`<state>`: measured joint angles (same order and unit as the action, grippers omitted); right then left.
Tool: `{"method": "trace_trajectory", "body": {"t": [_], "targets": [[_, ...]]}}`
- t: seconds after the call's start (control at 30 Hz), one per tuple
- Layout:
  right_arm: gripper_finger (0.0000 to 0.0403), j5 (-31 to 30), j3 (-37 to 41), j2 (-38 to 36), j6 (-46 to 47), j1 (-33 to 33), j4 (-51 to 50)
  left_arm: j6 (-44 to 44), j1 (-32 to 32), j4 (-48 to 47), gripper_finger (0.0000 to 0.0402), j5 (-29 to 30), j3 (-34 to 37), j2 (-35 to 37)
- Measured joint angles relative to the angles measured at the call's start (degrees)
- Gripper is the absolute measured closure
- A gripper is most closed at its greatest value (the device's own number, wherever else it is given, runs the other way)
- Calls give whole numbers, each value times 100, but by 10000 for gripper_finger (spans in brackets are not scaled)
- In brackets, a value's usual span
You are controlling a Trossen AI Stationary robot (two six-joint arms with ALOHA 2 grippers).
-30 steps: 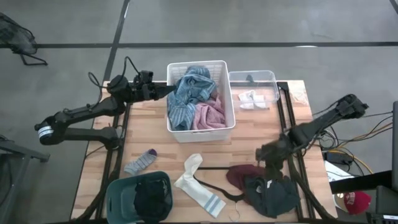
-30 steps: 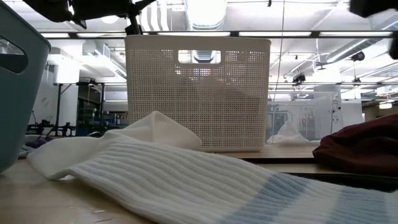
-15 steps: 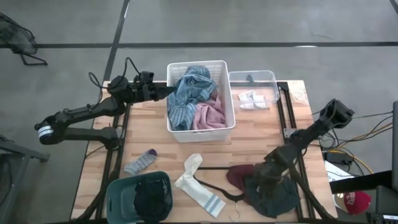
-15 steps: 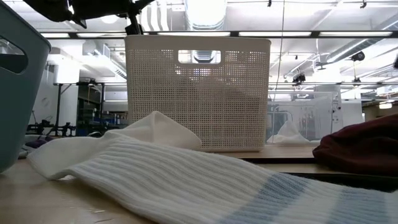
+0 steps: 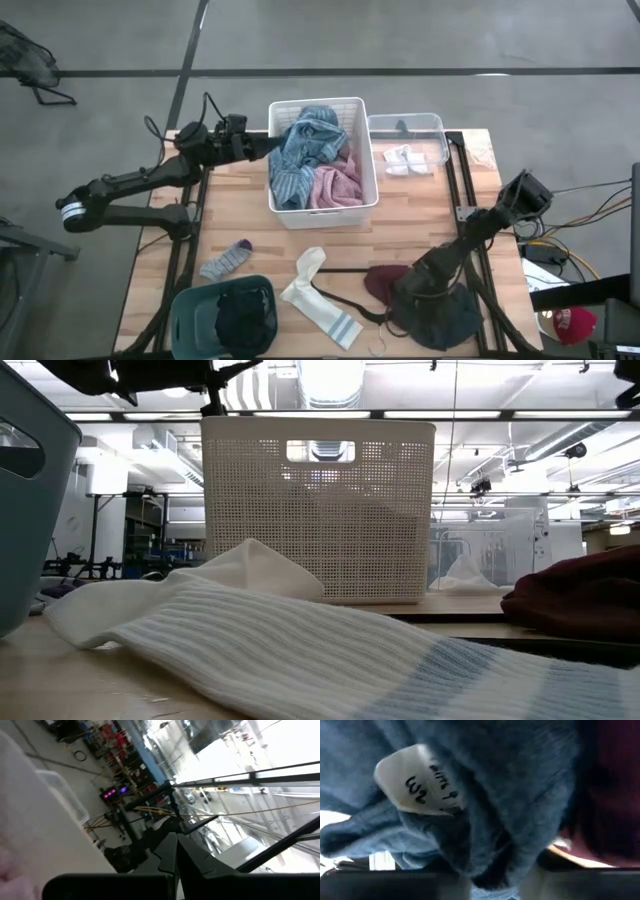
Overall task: Pick & Place Cloths
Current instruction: Put the blue shorts into the green bin
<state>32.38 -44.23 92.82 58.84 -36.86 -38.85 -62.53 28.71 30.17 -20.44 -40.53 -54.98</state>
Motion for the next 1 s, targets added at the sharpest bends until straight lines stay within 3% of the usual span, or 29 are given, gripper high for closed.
{"method": "trace_trajectory", "body": {"t": [0.13,0.47,0.6,0.77,0.87,1.0], "targets": [[380,26,0,-368,-55,11,2,-25,0,-238,390,10,34,0],[383,11,-55,-1876,202,227,14,-32,0,-323,390,23,52,-7],[384,-305,-59,-2556,366,581,20,-48,0,-318,390,-10,52,-9],[384,-643,-120,-3278,506,1226,56,128,2,-271,390,-677,52,-9],[384,-705,-148,-3612,480,1651,586,430,-4,-273,390,-915,50,-17],[384,-713,-153,-3867,521,2232,1590,135,7,-141,390,-542,46,-25]]}}
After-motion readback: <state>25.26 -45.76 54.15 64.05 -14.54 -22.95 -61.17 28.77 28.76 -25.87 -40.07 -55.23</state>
